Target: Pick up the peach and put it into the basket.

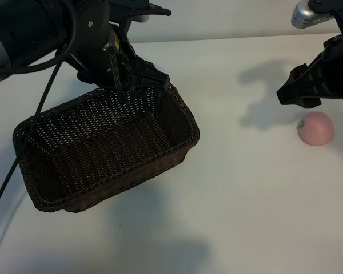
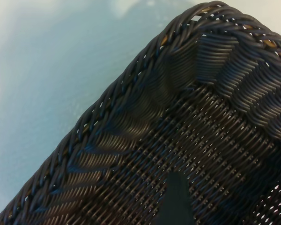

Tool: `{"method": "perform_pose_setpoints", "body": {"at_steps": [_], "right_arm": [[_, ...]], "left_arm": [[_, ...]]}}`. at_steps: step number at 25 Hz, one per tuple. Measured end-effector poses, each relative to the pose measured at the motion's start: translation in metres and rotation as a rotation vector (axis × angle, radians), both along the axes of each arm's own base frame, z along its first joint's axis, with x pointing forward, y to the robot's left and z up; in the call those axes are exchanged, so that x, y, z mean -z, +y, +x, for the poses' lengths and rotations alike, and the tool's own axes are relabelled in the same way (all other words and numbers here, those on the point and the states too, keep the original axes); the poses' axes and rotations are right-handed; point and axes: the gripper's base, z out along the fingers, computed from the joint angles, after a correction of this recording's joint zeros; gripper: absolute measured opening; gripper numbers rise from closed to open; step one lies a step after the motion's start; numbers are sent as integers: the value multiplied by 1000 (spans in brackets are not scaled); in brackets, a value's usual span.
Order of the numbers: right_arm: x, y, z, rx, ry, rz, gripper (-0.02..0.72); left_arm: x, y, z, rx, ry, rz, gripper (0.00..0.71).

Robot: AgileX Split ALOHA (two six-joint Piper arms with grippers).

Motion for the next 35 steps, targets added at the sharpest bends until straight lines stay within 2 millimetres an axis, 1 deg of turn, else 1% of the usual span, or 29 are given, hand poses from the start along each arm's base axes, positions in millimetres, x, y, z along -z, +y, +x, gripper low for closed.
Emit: {"method": "perform_pose_setpoints", "body": {"at_steps": [10,15,18,19,21,23,24,27,30,32,33,35], "right_arm": [[0,0,0,0,0,0,586],[0,0,0,0,0,1,586],[0,0,0,0,0,1,586],[0,0,0,0,0,1,586],[0,0,0,0,0,1,586],[0,0,0,1,0,3,586],[0,0,0,1,0,4,586],[0,1,0,2,1,9,586],[-1,1,0,6,2,23,586],[-1,2,0,7,3,27,586],[-1,2,0,7,3,27,586],[-1,2,0,7,3,27,586]], "left_arm": [[0,0,0,-6,3,1,592],[1,13,-4,-91,43,117,592],[-7,21,-8,-135,29,165,592],[-14,25,-9,-149,13,175,592],[-26,35,-12,-191,-12,174,592],[-35,52,-16,-229,-29,167,592],[-37,61,-20,-250,-29,166,592],[-30,98,-37,-328,-4,161,592],[-27,131,-62,-412,-2,100,592],[-24,144,-78,-465,-10,39,592],[-22,148,-85,-491,-12,-1,592],[-18,152,-92,-535,-27,-56,592]]}}
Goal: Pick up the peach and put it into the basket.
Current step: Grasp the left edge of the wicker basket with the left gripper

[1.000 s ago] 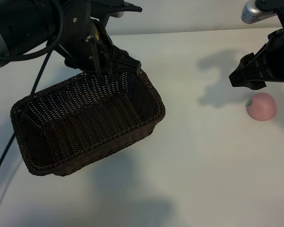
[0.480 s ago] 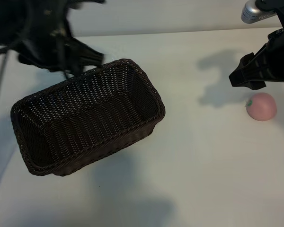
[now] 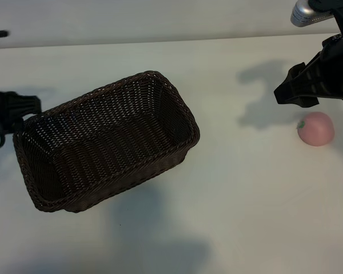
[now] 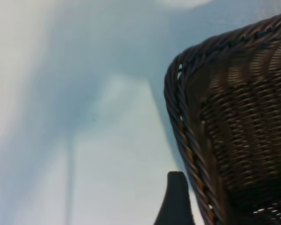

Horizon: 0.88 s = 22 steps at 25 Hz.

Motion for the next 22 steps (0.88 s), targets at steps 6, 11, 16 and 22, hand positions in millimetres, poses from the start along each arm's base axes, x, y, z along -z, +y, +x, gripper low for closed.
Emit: {"method": "perform_pose_setpoints", "body": {"at_steps": [6,11,16,22], "right_arm": [[0,0,0,0,1,0,586],[0,0,0,-1,2,0,586],[0,0,0,-1,4,0,586],[0,0,-1,-4,11,0,586]], "left_arm": [[32,0,-2,-144,3,-78,592],[64,2,-2,-239,40,-99,592],[86,0,3,-247,101,-76,592],[103,-3,13,-238,127,-73,592]]}}
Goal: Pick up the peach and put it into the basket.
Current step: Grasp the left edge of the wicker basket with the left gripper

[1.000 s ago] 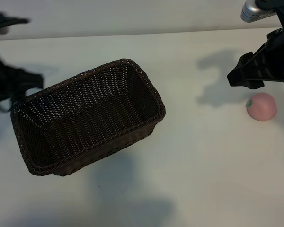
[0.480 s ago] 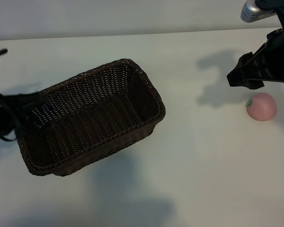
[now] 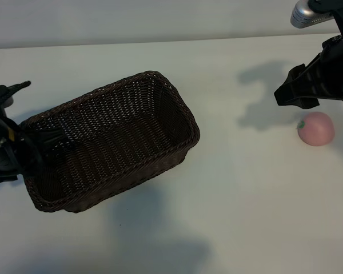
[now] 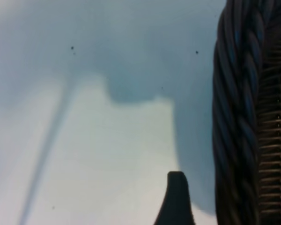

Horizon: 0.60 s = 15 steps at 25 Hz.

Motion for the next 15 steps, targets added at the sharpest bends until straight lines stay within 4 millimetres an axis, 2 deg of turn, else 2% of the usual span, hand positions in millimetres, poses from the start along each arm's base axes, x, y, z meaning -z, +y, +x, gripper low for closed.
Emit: {"method": "perform_pose_setpoints", "body": {"at_steps": [6,11,15], "right_arm": [[0,0,0,0,0,0,586],[0,0,0,0,1,0,586],[0,0,0,0,1,0,586]], "left_arm": [[23,-2,7,2,72,12,592],[25,-4,9,4,55,2,589],[30,-5,11,7,67,0,553]]}}
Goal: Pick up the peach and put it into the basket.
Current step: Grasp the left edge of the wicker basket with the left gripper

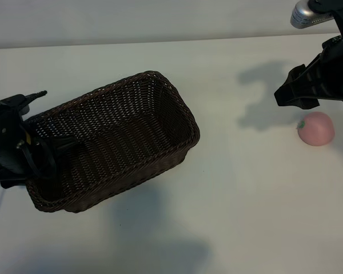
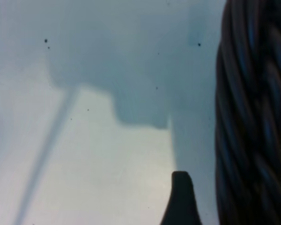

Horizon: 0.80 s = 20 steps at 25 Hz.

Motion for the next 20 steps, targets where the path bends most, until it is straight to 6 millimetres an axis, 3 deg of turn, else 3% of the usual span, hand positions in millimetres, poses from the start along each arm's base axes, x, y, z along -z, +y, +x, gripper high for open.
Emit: {"method": "perform_pose_setpoints", "body": {"at_steps": [6,11,20], "right_arm": [[0,0,0,0,0,0,586],[0,0,0,-1,2,-1,586],[0,0,-1,-3,7,-1,586]], "left_arm": [[14,-3,-7,7,18,-51,516],[19,-4,-9,-7,-5,-76,434],[17,-4,-9,-2,-25,-83,428]]}}
